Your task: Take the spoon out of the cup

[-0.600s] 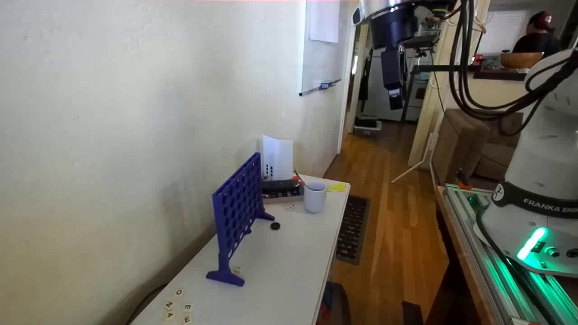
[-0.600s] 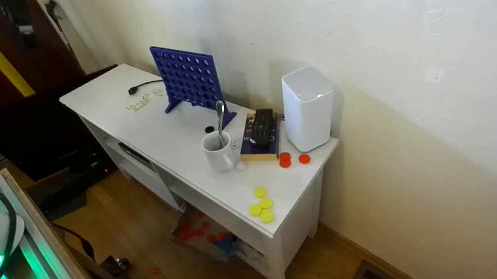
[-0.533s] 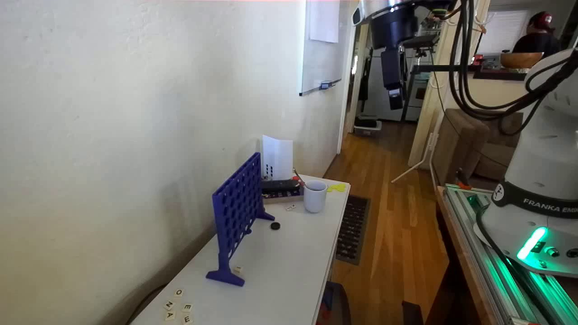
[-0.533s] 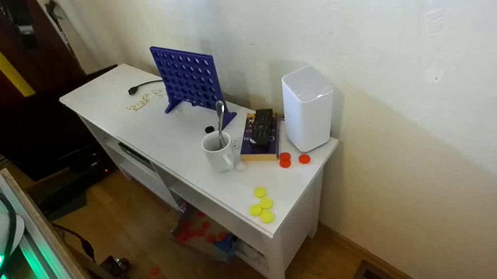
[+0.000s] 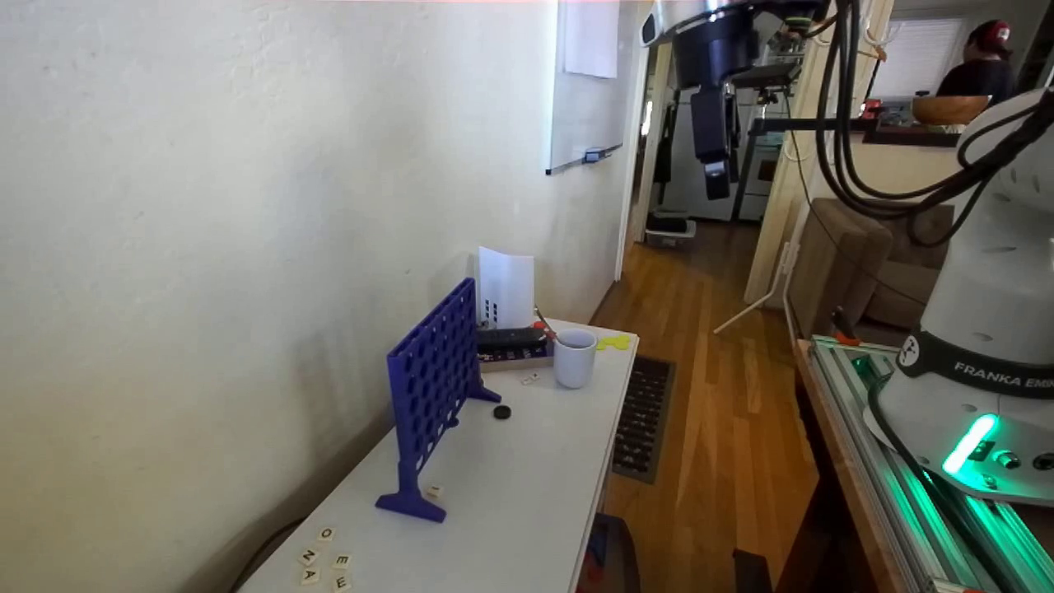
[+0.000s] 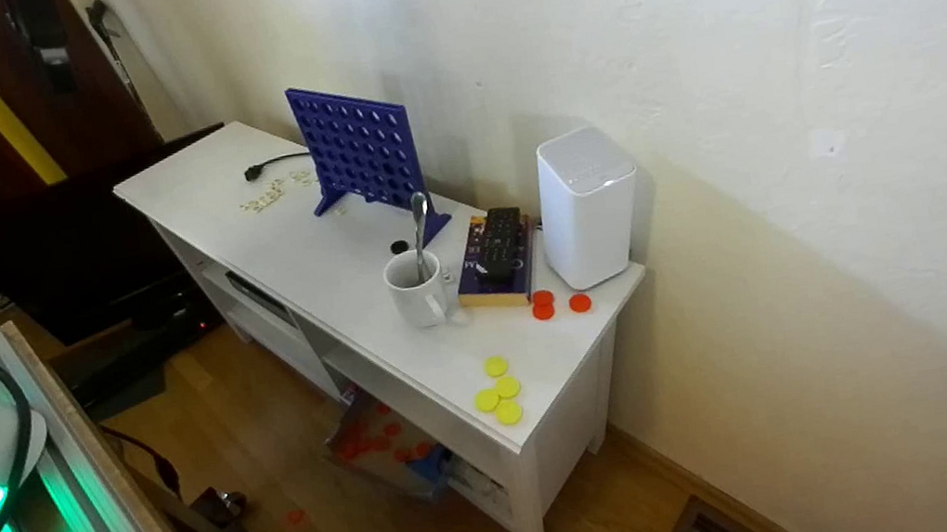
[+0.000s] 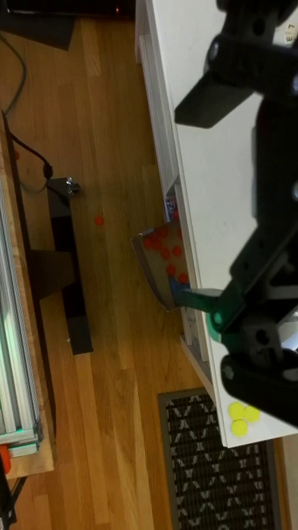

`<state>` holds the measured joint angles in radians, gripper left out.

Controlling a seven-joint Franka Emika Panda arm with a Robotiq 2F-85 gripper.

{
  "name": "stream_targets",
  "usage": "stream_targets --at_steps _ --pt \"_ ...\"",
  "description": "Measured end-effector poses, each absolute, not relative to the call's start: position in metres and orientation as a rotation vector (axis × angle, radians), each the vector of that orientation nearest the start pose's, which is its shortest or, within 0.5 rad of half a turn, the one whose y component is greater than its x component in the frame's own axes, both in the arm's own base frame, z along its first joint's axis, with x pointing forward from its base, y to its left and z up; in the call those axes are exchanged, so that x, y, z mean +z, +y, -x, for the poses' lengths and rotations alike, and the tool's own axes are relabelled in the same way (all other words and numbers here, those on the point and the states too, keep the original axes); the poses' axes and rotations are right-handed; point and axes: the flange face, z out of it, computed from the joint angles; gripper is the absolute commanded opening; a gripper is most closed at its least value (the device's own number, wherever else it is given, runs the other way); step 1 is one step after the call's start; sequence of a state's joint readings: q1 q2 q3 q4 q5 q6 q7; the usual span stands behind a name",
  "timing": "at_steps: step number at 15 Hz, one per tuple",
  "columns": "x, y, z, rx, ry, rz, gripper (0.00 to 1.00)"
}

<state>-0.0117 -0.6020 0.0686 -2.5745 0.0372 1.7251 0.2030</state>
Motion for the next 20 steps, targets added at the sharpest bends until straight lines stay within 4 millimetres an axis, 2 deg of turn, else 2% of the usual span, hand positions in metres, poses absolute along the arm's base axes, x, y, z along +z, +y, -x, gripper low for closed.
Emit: stream_targets --at_steps 3,8,12,16,20 --pt "0.437 0.005 -0.350 0.270 0.230 3.108 1.00" --pt "0.415 -0.048 -0.391 0.020 0.163 3.060 1.00" --pt "0.384 -0.075 -0.420 -0.090 0.053 3.070 1.00" --pt "0.344 -0.102 -0.440 -0.126 -0.024 3.080 1.00" --pt "0.299 -0.133 -0.459 -0.128 0.003 2.995 1.00"
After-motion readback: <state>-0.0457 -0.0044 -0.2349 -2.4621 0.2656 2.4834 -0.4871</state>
